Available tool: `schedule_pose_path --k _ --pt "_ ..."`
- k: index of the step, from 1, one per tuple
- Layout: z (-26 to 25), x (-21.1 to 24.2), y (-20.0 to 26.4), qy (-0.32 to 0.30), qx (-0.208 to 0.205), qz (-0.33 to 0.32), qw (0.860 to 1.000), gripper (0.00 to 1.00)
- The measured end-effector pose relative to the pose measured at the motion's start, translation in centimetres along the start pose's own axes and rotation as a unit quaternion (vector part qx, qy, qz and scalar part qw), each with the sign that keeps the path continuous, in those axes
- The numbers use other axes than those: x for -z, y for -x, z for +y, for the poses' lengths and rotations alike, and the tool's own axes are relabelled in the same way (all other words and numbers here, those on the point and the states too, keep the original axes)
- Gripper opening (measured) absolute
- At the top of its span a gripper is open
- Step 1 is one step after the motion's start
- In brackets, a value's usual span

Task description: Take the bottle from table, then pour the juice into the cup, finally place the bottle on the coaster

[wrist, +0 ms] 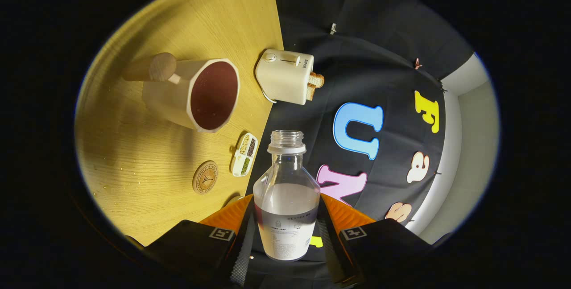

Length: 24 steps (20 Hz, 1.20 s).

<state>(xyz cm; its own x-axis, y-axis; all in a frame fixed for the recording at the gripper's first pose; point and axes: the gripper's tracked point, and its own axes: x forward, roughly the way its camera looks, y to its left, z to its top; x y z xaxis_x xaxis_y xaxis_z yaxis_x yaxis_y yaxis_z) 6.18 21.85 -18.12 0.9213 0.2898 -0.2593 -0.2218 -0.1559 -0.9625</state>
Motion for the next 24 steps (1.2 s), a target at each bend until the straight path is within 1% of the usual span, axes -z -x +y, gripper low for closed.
schedule_pose_path --k 24 --pt "-0.06 -0.68 -0.08 0.033 -0.003 -0.013 0.999 0.71"
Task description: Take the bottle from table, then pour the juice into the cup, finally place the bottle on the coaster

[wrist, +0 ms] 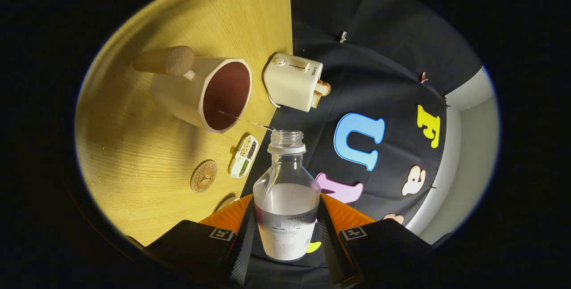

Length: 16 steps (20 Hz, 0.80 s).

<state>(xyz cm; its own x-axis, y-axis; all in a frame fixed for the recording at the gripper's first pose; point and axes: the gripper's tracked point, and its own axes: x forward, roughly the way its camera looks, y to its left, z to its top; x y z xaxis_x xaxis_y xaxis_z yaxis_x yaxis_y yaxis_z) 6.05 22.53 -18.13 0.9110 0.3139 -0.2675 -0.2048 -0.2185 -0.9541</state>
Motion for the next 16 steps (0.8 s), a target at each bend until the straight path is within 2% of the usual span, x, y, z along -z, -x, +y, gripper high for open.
schedule_pose_path --k 16 --pt "-0.21 -0.22 -0.06 0.015 0.003 -0.005 1.0 0.71"
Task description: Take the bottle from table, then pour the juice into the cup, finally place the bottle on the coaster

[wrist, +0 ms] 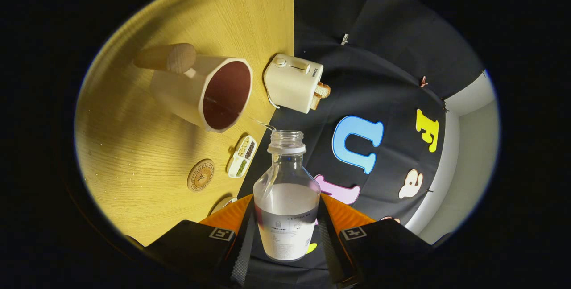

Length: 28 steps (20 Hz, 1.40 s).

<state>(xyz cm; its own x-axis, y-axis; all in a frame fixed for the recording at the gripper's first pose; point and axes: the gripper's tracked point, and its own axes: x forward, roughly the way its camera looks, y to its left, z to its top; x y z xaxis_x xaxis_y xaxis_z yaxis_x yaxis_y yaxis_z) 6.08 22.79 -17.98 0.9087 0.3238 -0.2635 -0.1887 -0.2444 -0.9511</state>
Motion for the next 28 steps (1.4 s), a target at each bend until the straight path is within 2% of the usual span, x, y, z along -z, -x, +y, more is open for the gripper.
schedule_pose_path --k 28 --pt "0.88 0.0 -0.78 0.047 -0.009 -0.007 0.999 0.71"
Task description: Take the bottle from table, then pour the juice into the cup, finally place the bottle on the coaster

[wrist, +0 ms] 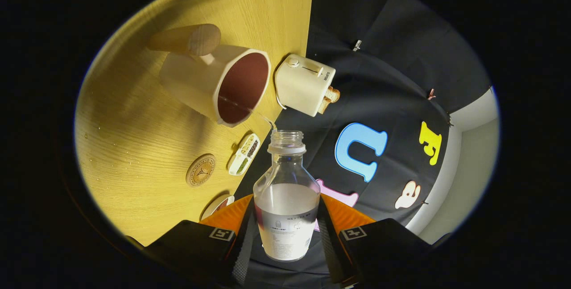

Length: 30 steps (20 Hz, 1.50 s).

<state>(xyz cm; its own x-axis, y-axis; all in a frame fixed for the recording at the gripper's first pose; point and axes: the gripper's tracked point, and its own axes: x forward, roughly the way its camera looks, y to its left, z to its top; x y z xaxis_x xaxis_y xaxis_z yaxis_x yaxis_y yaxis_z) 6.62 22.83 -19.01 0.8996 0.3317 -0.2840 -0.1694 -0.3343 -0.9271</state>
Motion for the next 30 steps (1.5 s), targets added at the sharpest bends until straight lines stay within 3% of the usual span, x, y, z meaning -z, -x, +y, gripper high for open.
schedule_pose_path --k 20,30 --pt "-0.2 -0.9 -0.4 0.053 0.006 -0.023 0.998 0.71" --pt "0.7 -1.9 0.6 0.115 0.003 -0.048 0.992 0.71"
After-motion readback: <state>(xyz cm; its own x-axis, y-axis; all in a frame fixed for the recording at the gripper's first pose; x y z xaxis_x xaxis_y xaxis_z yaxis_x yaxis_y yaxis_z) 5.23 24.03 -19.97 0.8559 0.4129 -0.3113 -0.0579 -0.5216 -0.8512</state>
